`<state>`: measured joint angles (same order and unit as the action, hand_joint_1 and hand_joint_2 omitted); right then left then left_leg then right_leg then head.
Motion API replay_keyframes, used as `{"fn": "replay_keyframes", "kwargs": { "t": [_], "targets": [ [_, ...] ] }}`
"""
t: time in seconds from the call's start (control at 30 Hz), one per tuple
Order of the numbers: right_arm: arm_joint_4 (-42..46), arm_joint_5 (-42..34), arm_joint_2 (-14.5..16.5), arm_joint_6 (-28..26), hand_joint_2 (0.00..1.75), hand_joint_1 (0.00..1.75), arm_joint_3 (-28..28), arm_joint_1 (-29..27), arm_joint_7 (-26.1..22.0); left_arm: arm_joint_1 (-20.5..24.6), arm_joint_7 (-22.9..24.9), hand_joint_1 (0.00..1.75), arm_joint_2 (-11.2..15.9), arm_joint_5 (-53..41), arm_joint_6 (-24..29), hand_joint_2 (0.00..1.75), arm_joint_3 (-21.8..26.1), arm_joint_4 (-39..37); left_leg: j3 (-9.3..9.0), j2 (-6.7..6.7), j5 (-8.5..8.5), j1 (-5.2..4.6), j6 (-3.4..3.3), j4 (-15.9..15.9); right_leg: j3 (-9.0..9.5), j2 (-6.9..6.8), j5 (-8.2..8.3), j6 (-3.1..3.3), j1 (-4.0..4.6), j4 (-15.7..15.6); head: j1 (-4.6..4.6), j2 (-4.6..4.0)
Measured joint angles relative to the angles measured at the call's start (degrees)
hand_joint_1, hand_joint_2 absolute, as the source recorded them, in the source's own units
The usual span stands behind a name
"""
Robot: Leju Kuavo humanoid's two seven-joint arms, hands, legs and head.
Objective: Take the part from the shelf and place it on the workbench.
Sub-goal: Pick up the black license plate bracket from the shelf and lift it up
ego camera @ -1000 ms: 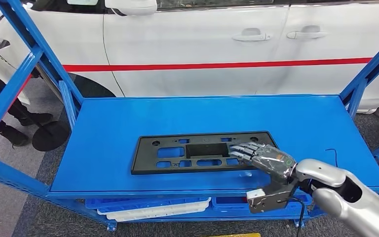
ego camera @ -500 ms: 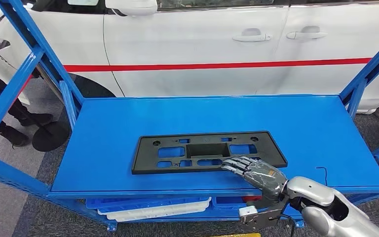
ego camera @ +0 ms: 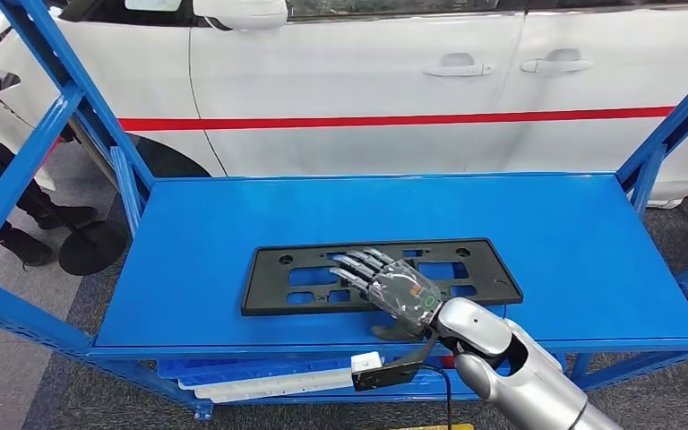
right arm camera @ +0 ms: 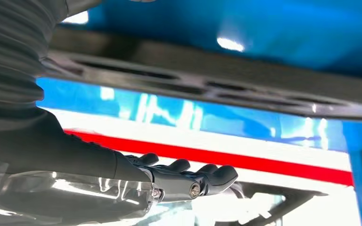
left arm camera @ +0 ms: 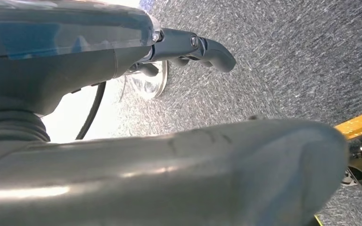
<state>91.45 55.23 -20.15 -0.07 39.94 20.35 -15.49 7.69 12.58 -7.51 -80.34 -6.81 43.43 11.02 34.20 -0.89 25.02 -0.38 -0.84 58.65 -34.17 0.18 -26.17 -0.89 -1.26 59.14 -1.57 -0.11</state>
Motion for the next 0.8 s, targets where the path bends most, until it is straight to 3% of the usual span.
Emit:
{"fn": "replay_keyframes", "kwargs": {
  "t": [0.27,0.47,0.5,0.63,0.8],
  "targets": [
    [-9.08,2.17,6.91,-4.11,1.75,0.00,5.94,7.93,0.93,1.11,0.28,0.00,-1.22,-0.88,-0.19,0.00,-0.11,0.00,-0.02,0.00,-0.05,-0.01,-0.02,0.00,0.00,0.01,0.00,0.00,0.00,0.00,0.00,0.00],
    [-15.70,2.03,11.43,-5.69,1.75,0.00,9.04,10.88,1.75,1.26,0.13,0.00,-1.32,-0.62,-0.19,0.00,-0.11,0.00,-0.02,-0.01,-0.05,0.00,-0.02,0.00,0.00,-0.01,-0.01,0.00,0.01,0.00,0.00,0.00],
    [-16.88,2.14,12.09,-6.21,1.75,0.07,9.43,10.98,1.95,1.25,0.05,0.00,-1.31,-0.52,-0.22,0.00,-0.11,0.00,-0.02,-0.01,-0.05,0.00,-0.02,0.00,0.00,-0.01,-0.01,0.00,0.01,0.00,0.00,0.00],
    [-21.82,2.87,14.05,-8.84,1.75,1.74,10.75,10.80,2.46,1.21,-0.31,0.00,-1.13,-0.50,-0.73,0.00,-0.11,0.00,-0.01,-0.01,-0.05,0.00,-0.02,0.00,0.01,-0.01,-0.01,0.00,0.00,-0.01,0.00,0.00],
    [-27.91,4.21,16.33,-13.91,1.75,1.75,11.49,9.64,2.83,0.86,-0.78,0.00,-0.76,-0.91,-1.15,0.00,-0.11,0.00,-0.02,-0.01,-0.04,-0.01,-0.01,0.00,0.02,0.00,-0.01,0.00,0.00,-0.06,0.00,0.00]
  ]
}}
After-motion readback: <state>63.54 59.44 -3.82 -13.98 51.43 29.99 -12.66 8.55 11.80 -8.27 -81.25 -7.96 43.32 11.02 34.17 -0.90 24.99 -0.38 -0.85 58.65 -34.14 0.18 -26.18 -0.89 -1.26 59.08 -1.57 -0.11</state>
